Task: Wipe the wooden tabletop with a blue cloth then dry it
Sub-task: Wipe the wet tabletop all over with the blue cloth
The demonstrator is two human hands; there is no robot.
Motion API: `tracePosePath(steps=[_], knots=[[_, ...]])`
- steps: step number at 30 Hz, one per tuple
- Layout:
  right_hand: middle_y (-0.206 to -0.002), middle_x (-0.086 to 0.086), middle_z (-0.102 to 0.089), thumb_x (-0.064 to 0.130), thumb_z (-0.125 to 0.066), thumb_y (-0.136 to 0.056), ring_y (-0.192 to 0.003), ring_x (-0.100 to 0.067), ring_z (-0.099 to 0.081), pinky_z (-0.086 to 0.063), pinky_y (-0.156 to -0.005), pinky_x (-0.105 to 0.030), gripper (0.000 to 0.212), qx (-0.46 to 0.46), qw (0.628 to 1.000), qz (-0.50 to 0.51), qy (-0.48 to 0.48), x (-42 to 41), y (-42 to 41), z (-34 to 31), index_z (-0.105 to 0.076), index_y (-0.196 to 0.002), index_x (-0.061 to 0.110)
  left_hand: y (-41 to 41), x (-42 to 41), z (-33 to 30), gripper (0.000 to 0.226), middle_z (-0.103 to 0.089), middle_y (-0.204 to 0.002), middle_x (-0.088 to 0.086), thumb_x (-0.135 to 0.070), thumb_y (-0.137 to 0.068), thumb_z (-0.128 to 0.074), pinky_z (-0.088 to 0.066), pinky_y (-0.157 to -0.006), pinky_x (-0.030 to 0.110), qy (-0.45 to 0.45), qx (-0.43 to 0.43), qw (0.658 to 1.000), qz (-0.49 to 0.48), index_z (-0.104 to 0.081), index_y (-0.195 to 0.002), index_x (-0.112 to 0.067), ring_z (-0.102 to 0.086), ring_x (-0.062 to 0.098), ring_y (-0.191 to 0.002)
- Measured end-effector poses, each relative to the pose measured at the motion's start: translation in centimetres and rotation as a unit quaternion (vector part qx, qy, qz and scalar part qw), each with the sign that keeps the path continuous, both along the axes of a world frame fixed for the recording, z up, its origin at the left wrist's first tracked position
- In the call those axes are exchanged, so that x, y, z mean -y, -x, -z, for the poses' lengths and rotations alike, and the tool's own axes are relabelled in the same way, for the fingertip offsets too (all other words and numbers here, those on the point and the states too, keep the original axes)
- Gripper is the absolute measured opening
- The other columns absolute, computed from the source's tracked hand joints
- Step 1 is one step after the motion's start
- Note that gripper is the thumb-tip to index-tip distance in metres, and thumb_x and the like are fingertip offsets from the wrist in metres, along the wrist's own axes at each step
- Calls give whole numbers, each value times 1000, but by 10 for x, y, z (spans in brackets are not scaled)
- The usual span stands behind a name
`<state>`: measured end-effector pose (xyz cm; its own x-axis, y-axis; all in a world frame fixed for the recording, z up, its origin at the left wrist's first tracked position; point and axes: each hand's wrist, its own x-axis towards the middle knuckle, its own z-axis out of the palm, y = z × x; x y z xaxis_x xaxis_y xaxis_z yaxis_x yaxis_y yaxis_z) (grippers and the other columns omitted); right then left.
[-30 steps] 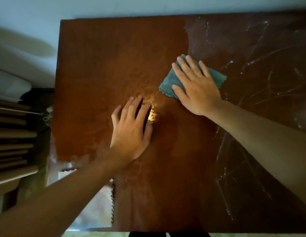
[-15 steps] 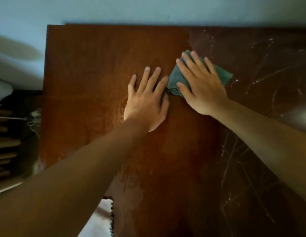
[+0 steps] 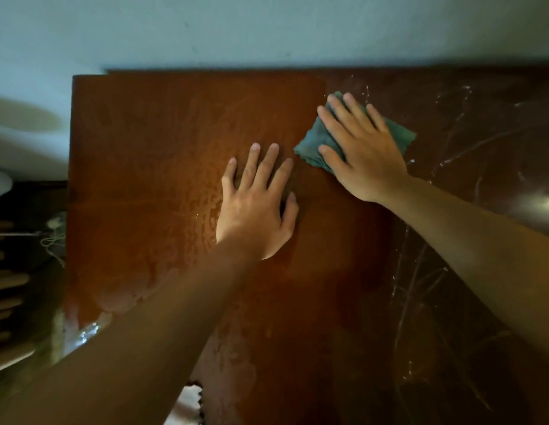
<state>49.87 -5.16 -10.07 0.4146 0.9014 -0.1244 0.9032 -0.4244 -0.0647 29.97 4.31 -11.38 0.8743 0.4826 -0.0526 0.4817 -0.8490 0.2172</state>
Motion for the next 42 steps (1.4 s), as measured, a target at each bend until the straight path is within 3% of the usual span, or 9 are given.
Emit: tracePosePath(steps=[3, 8, 11, 15, 18, 23, 29, 38, 42], knots=[[-172, -5, -9, 47, -19, -107, -160, -24, -2, -3, -129, -47, 64, -2, 1000, 12, 5, 0, 24, 2, -14, -164, 17, 0, -1, 0, 59, -23, -165, 6, -46, -101, -28, -7, -123, 55, -2, -3, 1000, 0, -34, -154, -20, -9, 27, -155], [-171, -8, -17, 49, -23, -106, -159, -24, -9, -10, -129, -48, 66, -5, 990, -142, -1, 33, 39, 5, -23, -162, 16, -1, -1, -1, 62, -23, -165, 6, -49, -99, -27, -6, -123, 54, -7, -9, 1000, -2, -32, -155, -22, -9, 27, -155], [-171, -5, -15, 50, -25, -106, -159, -23, -8, -6, -129, -46, 65, -7, 1000, 7, -29, 15, 7, 8, -21, -163, 20, 0, -1, -1, 60, -23, -165, 5, -47, -100, -27, -7, -123, 54, -2, -1, 1000, -8, -33, -155, -22, -10, 27, -155], [-172, -10, -11, 50, -18, -106, -159, -28, -5, -4, -128, -51, 66, 12, 975, 216, -46, -14, -19, 11, -14, -164, 16, -1, 0, -1, 59, -23, -166, 5, -48, -101, -27, -7, -123, 55, 1, -5, 1000, -6, -32, -155, -23, -8, 27, -155], [-171, -12, -13, 49, -19, -106, -159, -31, -8, -6, -128, -52, 68, 13, 974, 218, -61, -35, 0, 13, -16, -163, 13, -1, 0, -2, 60, -22, -166, 5, -48, -101, -26, -6, -123, 54, -2, -10, 1000, -9, -32, -155, -22, -8, 27, -155], [-170, -10, -18, 49, -24, -106, -158, -29, -13, -10, -128, -49, 66, 12, 994, 94, -60, -28, 5, 12, -23, -163, 15, -1, 0, -2, 60, -22, -166, 4, -48, -102, -27, -7, -123, 54, -6, -12, 1000, -9, -33, -155, -22, -8, 26, -155], [-172, -11, -7, 50, -19, -108, -159, -30, -3, -4, -129, -52, 67, 9, 956, 291, -46, -9, -28, 11, -9, -164, 15, -1, 0, -3, 58, -25, -165, 6, -47, -102, -27, -7, -123, 55, 0, -8, 1000, -8, -35, -154, -22, -9, 27, -155], [-171, -8, -18, 52, -21, -103, -159, -27, -10, -6, -129, -48, 70, -3, 995, 80, -57, -77, 26, 13, -22, -163, 16, -1, 1, -3, 61, -26, -164, 6, -46, -100, -28, -8, -123, 54, 0, -3, 1000, -10, -37, -153, -18, -12, 27, -154], [-172, -8, -13, 54, -15, -104, -159, -27, -8, -4, -128, -47, 69, 14, 985, 164, -47, -24, -35, 10, -17, -164, 19, 0, 0, -3, 60, -26, -164, 6, -46, -101, -29, -10, -122, 55, 2, 1, 1000, -9, -36, -153, -18, -12, 27, -155]])
